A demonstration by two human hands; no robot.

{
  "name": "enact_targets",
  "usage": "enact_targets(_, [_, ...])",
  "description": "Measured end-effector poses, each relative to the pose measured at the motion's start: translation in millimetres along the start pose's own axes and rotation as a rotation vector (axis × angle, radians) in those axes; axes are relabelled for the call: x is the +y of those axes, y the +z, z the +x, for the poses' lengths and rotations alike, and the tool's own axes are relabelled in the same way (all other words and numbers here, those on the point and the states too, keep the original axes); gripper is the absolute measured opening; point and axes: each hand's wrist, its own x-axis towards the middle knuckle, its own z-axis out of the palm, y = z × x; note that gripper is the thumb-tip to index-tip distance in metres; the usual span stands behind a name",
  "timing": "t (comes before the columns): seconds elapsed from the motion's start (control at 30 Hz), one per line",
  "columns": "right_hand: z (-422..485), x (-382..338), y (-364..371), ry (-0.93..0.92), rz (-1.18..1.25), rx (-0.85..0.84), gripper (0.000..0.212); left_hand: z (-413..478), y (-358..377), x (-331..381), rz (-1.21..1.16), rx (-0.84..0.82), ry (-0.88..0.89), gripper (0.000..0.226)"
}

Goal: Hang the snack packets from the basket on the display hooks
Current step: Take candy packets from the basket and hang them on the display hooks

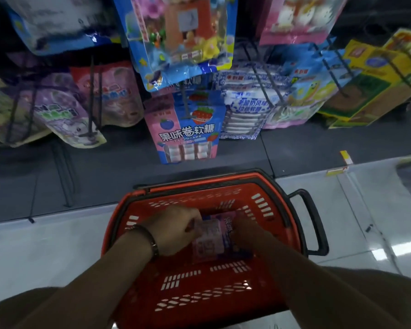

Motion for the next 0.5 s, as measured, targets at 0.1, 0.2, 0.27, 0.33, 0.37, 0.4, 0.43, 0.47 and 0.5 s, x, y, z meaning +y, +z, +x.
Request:
enact_targets(0.1, [27.1, -2.5, 11.7, -0.004, -0.075, -0.021, 0.045, 13.2, 7.7, -10.3, 0.005, -0.015, 0.032, 0.021])
enact_targets(0.2, [51.5, -5.2, 15.1, 0.05, -0.003, -0.052, 0.038, 23.0, 9.7, -19.7, 0.028, -0.029, 0.025, 0.023])
enact_targets(0.27, [62.5, -3.7, 13.8, 0.02, 0.08, -0.005, 0.037, 28.5, 8.5, -24.5, 0.018, -0.051, 0.008, 0.023])
enact_targets(0.33, [66.3, 1.4, 13.8, -0.012, 0.195, 0.042, 0.029, 31.4, 5.3, -28.0, 0.017, -0.055, -0.013, 0.023])
enact_targets(0.37, [69.3, 3.4, 14.8, -0.028, 0.228, 0.049, 0.026, 32.1, 4.1, -29.8, 0.024, -0.05, -0.023, 0.024])
enact_targets(0.4, [76.1, 6.4, 17.4, -0.027, 0.206, 0.078, 0.028, 32.3, 3.1, -31.5, 0.035, -0.047, -0.029, 0.025])
enact_targets(0.43, [84.5, 7.9, 18.7, -0.052, 0.161, 0.07, 0.03, 32.3, 2.3, -33.1, 0.042, -0.046, -0.033, 0.026])
enact_targets(0.47, [91.6, 8.4, 20.6, -0.043, 0.141, 0.041, 0.03, 32.8, 1.9, -34.7, 0.041, -0.05, -0.035, 0.027])
enact_targets(0.5, [97.7, 8.4, 23.8, -0.014, 0.129, 0.037, 0.03, 33.3, 1.8, -36.0, 0.032, -0.053, -0.037, 0.027])
